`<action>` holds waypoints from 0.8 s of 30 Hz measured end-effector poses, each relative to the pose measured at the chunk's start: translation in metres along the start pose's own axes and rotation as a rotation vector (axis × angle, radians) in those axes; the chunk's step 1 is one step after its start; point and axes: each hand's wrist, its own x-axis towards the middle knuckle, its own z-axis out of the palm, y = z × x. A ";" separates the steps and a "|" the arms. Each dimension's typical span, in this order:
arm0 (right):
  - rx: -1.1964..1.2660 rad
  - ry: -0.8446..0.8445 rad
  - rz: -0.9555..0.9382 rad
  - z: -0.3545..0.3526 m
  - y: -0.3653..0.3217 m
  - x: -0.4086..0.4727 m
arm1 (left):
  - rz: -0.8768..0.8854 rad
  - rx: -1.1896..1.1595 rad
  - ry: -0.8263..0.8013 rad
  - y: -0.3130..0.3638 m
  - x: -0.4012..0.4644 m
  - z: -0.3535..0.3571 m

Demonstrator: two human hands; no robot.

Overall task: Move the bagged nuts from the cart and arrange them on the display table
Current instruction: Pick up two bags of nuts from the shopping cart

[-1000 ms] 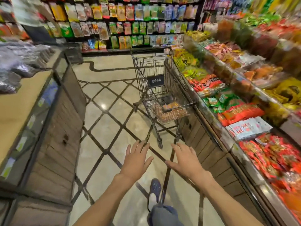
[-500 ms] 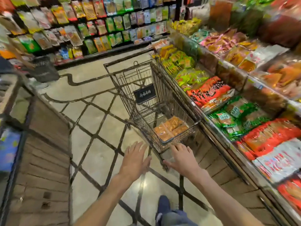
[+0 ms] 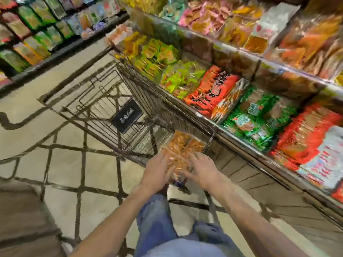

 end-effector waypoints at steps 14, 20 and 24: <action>0.384 0.026 0.525 0.053 -0.046 0.151 | 0.153 -0.048 -0.344 -0.131 0.223 0.041; 0.528 0.003 0.660 0.096 -0.034 0.192 | 0.070 -0.141 -0.452 -0.153 0.297 0.102; 0.536 -0.015 0.726 0.127 -0.016 0.215 | -0.022 -0.271 -0.417 -0.157 0.336 0.147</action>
